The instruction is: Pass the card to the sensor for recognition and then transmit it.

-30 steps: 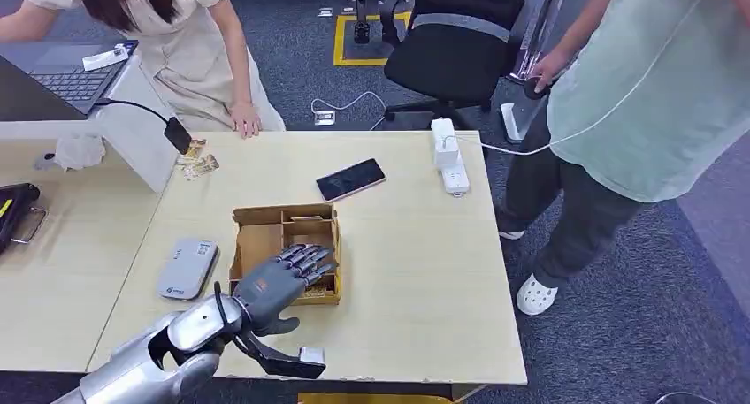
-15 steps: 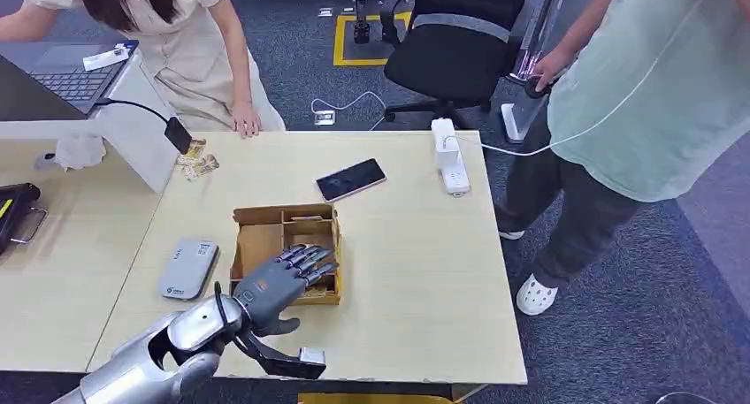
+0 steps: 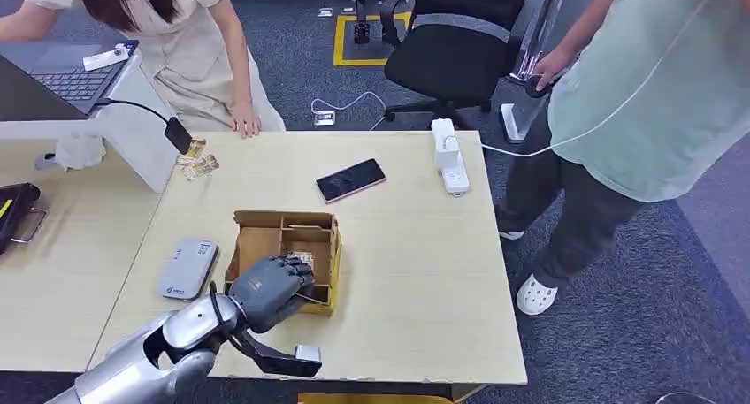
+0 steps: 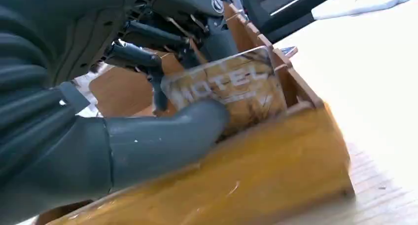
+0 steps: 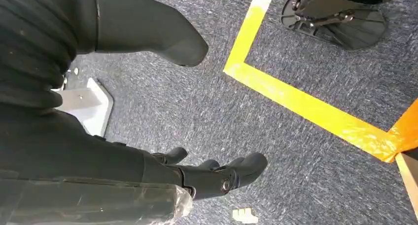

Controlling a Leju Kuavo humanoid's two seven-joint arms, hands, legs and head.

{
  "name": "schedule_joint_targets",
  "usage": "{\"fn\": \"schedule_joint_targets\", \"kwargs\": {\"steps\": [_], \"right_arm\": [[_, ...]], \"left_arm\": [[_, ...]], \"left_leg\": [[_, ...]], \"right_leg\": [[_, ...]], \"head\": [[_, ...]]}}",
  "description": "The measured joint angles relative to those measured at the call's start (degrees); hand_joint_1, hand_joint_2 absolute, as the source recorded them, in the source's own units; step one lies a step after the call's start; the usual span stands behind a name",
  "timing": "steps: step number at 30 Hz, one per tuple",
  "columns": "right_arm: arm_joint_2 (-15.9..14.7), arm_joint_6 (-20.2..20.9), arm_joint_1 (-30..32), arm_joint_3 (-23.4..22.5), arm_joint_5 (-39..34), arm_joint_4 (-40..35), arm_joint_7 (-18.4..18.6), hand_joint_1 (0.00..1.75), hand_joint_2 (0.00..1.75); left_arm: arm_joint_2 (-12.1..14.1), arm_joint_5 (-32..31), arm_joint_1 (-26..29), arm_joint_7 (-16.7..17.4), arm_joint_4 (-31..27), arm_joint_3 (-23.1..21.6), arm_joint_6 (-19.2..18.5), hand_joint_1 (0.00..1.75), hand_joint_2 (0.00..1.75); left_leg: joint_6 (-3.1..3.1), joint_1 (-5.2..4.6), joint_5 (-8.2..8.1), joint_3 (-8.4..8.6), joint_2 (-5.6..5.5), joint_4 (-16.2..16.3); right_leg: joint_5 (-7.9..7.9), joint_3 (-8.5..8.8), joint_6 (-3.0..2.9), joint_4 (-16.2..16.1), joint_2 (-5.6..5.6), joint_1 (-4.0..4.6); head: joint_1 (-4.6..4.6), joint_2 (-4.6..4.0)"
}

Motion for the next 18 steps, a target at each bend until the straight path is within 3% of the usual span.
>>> {"fn": "schedule_joint_targets", "kwargs": {"steps": [18], "right_arm": [[0.0,0.0,-0.2,0.0,-0.2,0.0,-0.3,0.0,1.75]], "left_arm": [[0.98,0.94,0.02,0.65,0.0,0.19,1.22,1.75,1.75]], "left_leg": [[0.0,0.01,0.0,0.01,0.0,0.0]], "right_leg": [[0.0,0.02,0.0,0.01,0.0,0.0]], "head": [[0.0,0.0]]}}
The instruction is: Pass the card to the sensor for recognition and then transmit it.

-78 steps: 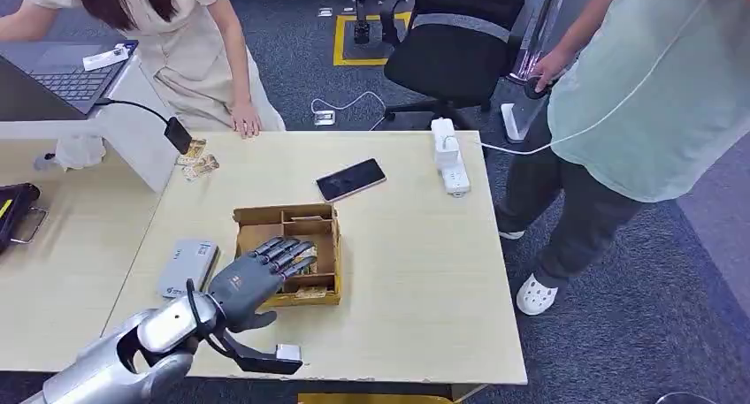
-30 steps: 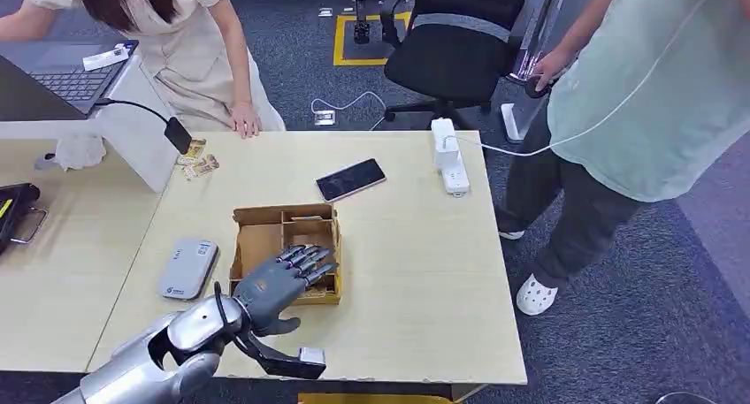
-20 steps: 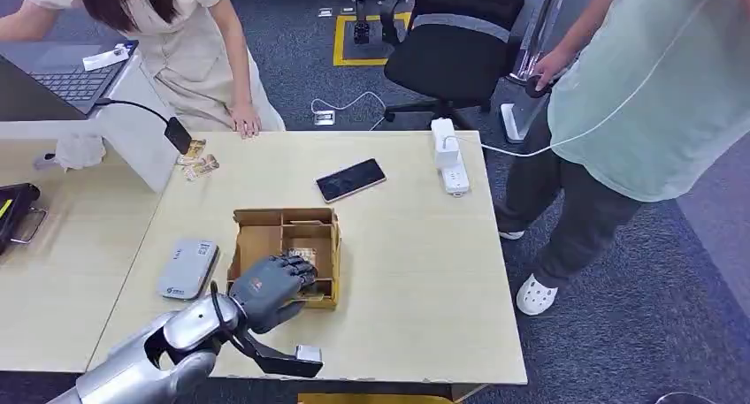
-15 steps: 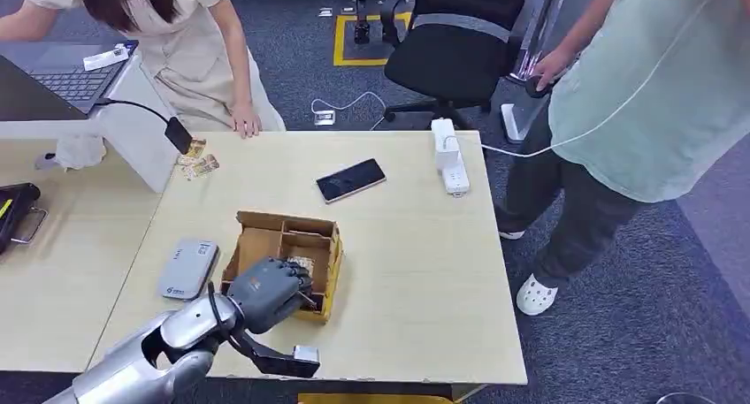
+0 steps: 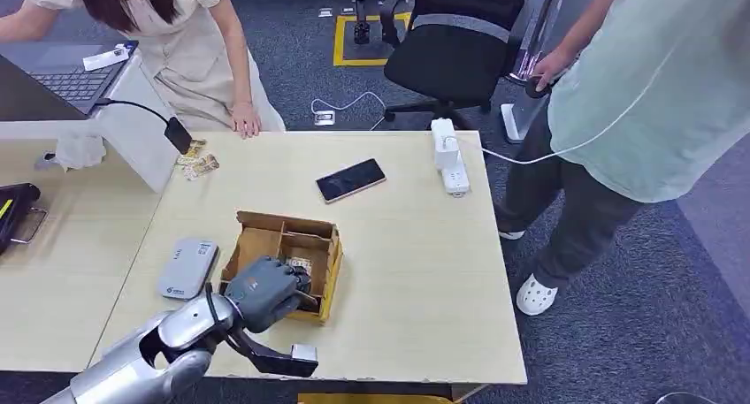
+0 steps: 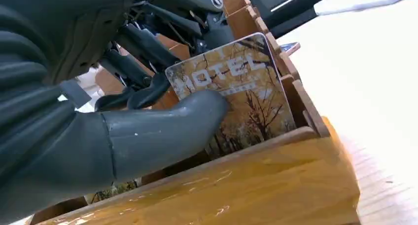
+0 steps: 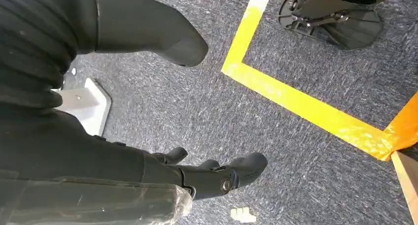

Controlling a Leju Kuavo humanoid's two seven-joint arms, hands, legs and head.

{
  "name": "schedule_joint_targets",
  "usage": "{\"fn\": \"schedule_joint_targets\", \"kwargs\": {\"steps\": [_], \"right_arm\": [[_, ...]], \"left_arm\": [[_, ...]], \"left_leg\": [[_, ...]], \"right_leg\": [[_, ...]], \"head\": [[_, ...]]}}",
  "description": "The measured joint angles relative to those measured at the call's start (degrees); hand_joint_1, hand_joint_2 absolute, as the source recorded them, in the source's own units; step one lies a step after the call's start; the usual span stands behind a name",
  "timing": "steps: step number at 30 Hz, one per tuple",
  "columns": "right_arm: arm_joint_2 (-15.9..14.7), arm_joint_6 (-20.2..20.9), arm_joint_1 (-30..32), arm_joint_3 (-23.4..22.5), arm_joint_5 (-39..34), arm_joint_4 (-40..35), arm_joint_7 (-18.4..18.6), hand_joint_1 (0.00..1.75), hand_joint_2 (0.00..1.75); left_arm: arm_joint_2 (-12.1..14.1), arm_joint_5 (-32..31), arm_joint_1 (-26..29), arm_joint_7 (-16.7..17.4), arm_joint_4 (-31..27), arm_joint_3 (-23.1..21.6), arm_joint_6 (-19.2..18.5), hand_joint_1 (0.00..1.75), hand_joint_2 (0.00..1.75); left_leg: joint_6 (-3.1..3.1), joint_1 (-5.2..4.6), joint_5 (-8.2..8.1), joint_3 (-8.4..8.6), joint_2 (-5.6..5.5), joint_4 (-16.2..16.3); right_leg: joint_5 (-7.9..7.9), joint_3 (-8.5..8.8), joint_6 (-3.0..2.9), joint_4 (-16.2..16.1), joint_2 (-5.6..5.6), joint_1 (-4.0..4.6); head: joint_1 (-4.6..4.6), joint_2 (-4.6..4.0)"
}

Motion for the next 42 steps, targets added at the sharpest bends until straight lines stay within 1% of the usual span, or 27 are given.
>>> {"fn": "schedule_joint_targets", "kwargs": {"steps": [4,6,8,11,13,19,34,38,40,42], "right_arm": [[0.0,-0.07,0.05,0.0,-0.02,0.0,-0.29,0.0,1.75],[-0.02,-0.37,0.21,0.0,-0.28,0.0,-0.7,0.0,1.75],[-0.04,-0.5,0.7,0.0,-1.01,0.02,-1.34,0.0,1.75],[-0.09,-0.55,1.21,-0.02,-1.05,0.04,-1.84,0.0,1.75],[-0.09,-0.57,1.26,-0.07,-1.07,0.04,-1.9,0.0,1.75],[-0.09,-0.55,1.32,-0.09,-1.09,0.07,-1.9,0.0,1.75],[-0.09,-0.57,1.34,-0.09,-1.11,0.07,-1.9,0.0,1.75],[-0.09,-0.46,1.33,-0.09,-0.87,0.07,-1.9,0.0,1.75],[-0.09,-0.46,1.24,-0.07,-0.63,0.07,-1.88,0.0,1.75],[-0.09,-0.46,1.07,-0.07,-0.63,0.02,-1.84,0.0,1.75]], "left_arm": [[1.14,0.26,0.08,0.79,-0.17,1.12,1.12,1.75,1.75],[2.32,-0.35,0.94,1.86,-0.81,2.37,3.13,1.75,1.75],[3.71,-1.27,1.92,1.97,-2.47,4.73,4.77,1.75,1.75],[5.27,-1.86,2.61,1.16,-5.18,8.01,4.77,1.75,1.75],[5.66,-2.06,2.93,1.16,-6.63,9.45,4.72,1.75,1.75],[5.66,-3.15,4.19,0.83,-8.48,12.09,3.89,1.75,1.75],[5.66,-3.22,5.11,0.59,-9.22,13.25,3.85,1.75,1.75],[5.6,-0.48,4.76,0.22,-9.2,13.97,3.59,1.75,1.75],[4.55,-0.7,3.46,1.69,-8.87,15.95,4.03,1.75,1.75],[3.58,-1.07,1.89,2.25,-8.11,17.32,4.05,1.75,1.75]], "left_leg": [[0.0,0.0,0.0,0.0,-0.01,0.0],[0.0,0.02,0.0,0.01,0.04,0.0],[0.0,0.03,0.0,0.0,0.04,0.0],[0.0,0.02,0.0,-0.02,-0.01,0.0],[0.0,0.02,0.0,-0.03,-0.01,0.0],[0.0,0.0,0.0,-0.02,0.0,0.01],[0.0,0.01,0.0,-0.02,0.0,0.01],[0.01,0.01,0.01,0.0,0.0,0.02],[0.03,0.0,0.03,-0.01,-0.01,0.04],[0.06,0.0,0.04,-0.01,-0.03,0.03]], "right_leg": [[0.0,0.0,0.0,0.01,-0.01,0.0],[0.0,-0.01,0.0,0.02,0.05,0.02],[0.0,-0.03,0.0,0.02,0.05,0.03],[-0.01,-0.03,0.0,0.02,0.0,0.03],[-0.01,-0.03,0.0,0.01,0.0,0.02],[0.01,-0.01,0.01,0.0,0.01,0.01],[0.01,-0.02,0.02,0.0,0.01,0.01],[0.02,-0.03,0.03,0.0,0.01,0.01],[0.03,-0.02,0.05,0.0,-0.04,0.01],[0.04,0.01,0.05,0.0,-0.03,0.01]], "head": [[0.0,0.02],[0.0,0.02],[-0.02,0.0],[0.0,0.02],[0.0,0.02],[0.0,0.02],[0.0,0.0],[0.0,0.0],[0.0,0.02],[0.02,0.02]]}}
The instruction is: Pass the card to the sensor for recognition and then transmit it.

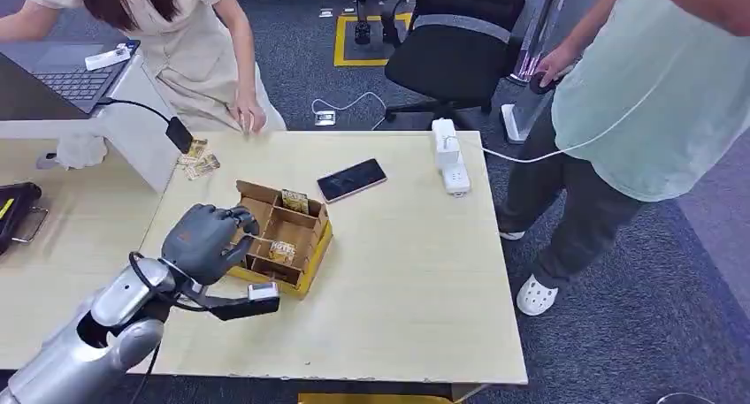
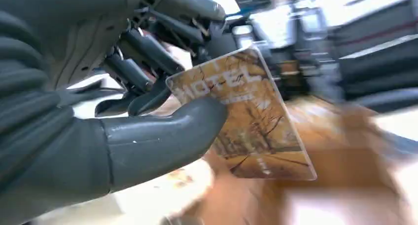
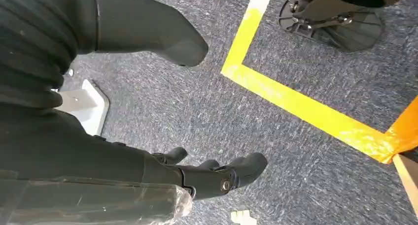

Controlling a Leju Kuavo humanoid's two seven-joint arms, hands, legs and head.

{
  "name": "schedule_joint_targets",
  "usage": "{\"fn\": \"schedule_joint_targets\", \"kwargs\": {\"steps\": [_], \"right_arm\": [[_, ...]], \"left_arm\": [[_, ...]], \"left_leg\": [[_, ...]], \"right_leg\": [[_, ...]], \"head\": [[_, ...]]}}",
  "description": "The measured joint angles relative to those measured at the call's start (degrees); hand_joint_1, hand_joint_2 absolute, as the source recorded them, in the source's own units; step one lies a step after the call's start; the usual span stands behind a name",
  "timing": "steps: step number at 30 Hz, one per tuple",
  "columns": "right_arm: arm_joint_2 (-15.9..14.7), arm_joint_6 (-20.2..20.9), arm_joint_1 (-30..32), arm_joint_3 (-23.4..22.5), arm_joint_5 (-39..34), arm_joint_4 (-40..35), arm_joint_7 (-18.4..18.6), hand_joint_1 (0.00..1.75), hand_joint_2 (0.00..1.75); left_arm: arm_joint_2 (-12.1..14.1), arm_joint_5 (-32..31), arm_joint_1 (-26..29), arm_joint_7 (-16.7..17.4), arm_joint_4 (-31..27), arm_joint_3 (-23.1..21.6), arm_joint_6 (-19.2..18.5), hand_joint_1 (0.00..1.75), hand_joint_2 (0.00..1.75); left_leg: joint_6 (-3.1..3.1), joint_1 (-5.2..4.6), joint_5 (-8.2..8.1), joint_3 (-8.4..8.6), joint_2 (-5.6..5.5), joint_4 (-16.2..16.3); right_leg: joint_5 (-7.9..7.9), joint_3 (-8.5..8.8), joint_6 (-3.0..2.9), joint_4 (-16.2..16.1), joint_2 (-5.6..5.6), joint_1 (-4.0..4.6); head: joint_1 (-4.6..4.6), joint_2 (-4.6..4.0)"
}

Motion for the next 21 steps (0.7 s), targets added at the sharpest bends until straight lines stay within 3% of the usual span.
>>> {"fn": "schedule_joint_targets", "kwargs": {"steps": [7,10,14,17,21], "right_arm": [[0.0,0.0,-0.03,0.0,0.0,0.0,0.0,0.0,1.75],[0.0,0.02,-0.05,0.09,0.79,0.0,0.0,0.0,1.75],[0.02,0.3,-0.55,0.59,2.05,-0.11,0.7,0.0,1.75],[0.02,0.46,-0.95,1.07,2.67,-0.13,1.23,0.0,1.75],[0.02,0.44,-1.27,1.4,2.75,-0.15,1.23,0.0,1.75]], "left_arm": [[-1.9,-0.79,-1.27,-0.07,1.64,1.77,0.07,1.75,1.75],[-2.95,-2.87,-1.57,2.41,2.48,2.05,0.99,1.75,1.75],[-7.92,-6.19,-5.1,7.1,9.13,4.52,4.78,1.75,1.75],[-12.66,-6.58,-9.59,8.48,15.73,6.38,7.11,1.75,1.75],[-16.92,-6.84,-14.36,9.35,22.3,8.33,7.17,1.75,1.75]], "left_leg": [[0.0,0.0,0.0,0.01,0.02,0.0],[0.0,-0.01,0.0,0.0,0.02,0.01],[0.04,-0.02,0.03,-0.02,-0.03,0.04],[0.13,-0.01,0.11,-0.08,-0.1,0.1],[0.15,-0.02,0.13,-0.1,-0.05,0.12]], "right_leg": [[0.0,-0.01,0.01,0.0,0.04,0.0],[0.0,-0.05,0.01,-0.01,0.02,0.0],[0.05,-0.04,0.06,-0.02,-0.02,-0.01],[0.11,-0.02,0.15,-0.01,-0.1,-0.01],[0.17,-0.01,0.21,-0.01,-0.03,-0.01]], "head": [[0.0,0.0],[-0.02,-0.02],[0.0,0.0],[-0.02,-0.02],[0.0,0.0]]}}
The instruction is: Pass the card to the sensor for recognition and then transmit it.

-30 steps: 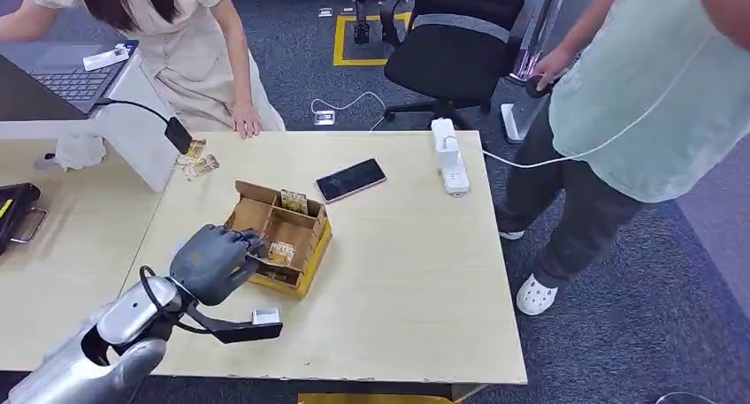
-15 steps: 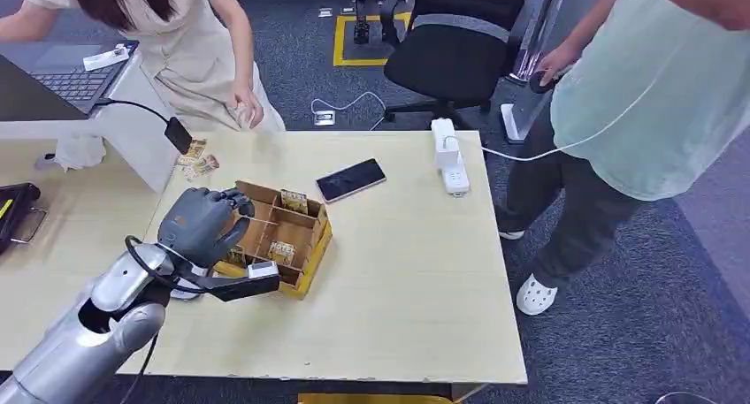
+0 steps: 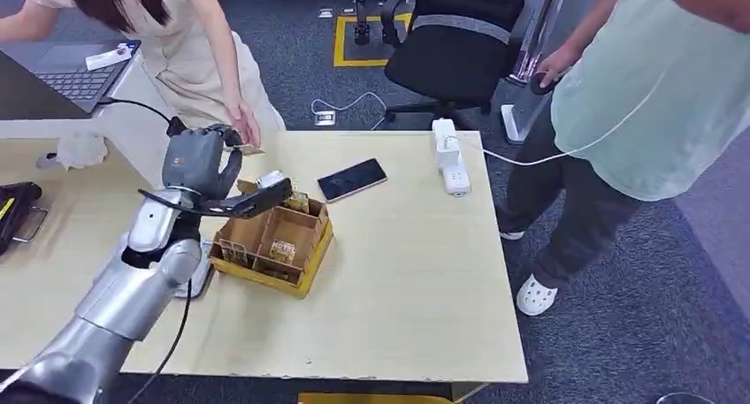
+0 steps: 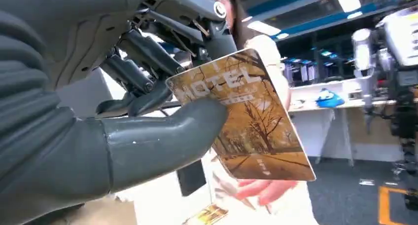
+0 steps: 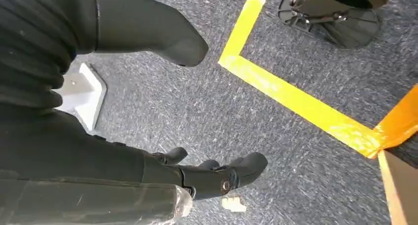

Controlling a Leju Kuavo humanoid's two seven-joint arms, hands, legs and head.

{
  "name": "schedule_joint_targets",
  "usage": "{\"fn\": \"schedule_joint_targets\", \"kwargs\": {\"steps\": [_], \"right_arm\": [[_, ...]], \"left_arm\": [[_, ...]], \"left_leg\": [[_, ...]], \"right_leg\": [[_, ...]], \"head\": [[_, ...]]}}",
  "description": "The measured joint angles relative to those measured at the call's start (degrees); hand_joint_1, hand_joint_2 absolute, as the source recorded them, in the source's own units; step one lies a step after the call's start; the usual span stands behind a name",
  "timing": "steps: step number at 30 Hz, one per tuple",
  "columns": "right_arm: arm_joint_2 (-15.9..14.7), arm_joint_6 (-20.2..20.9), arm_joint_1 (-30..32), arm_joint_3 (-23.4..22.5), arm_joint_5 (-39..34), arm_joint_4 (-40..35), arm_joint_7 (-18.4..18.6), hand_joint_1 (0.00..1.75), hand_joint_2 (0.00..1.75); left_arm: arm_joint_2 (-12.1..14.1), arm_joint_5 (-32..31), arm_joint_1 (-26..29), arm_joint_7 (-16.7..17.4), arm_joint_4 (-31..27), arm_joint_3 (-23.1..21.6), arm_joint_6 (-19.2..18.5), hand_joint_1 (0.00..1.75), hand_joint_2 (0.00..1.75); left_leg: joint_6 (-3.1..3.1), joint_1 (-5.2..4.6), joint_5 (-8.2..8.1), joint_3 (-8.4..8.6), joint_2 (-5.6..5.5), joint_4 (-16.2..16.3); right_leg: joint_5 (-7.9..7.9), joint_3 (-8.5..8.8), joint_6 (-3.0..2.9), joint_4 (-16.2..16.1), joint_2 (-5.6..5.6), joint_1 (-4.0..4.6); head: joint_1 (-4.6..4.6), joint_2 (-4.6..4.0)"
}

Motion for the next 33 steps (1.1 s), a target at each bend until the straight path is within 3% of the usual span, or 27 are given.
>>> {"fn": "schedule_joint_targets", "kwargs": {"steps": [6,15,33], "right_arm": [[0.0,-0.42,0.03,0.0,-0.7,-0.13,-0.11,0.0,1.75],[0.0,-0.57,0.28,0.0,-1.14,-0.13,-0.31,0.0,1.75],[0.07,-1.36,0.41,-0.13,-1.92,-0.2,-0.46,0.0,1.75]], "left_arm": [[-2.38,0.4,-2.07,0.24,4.59,1.49,0.28,1.75,1.75],[-1.79,2.34,-3.05,-0.37,7.78,5.24,0.96,1.75,1.75],[-1.66,2.65,-3.72,-1.09,10.07,6.21,1.11,1.75,1.75]], "left_leg": [[0.0,0.0,-0.01,-0.03,0.0,0.0],[0.0,0.01,0.0,-0.02,-0.01,-0.01],[0.03,0.0,0.01,-0.04,0.0,-0.01]], "right_leg": [[-0.02,-0.03,0.01,0.0,0.01,0.0],[-0.02,-0.03,0.01,0.0,-0.01,0.0],[-0.02,-0.04,0.02,-0.01,0.01,0.0]], "head": [[0.02,-0.02],[0.02,-0.02],[0.02,-0.02]]}}
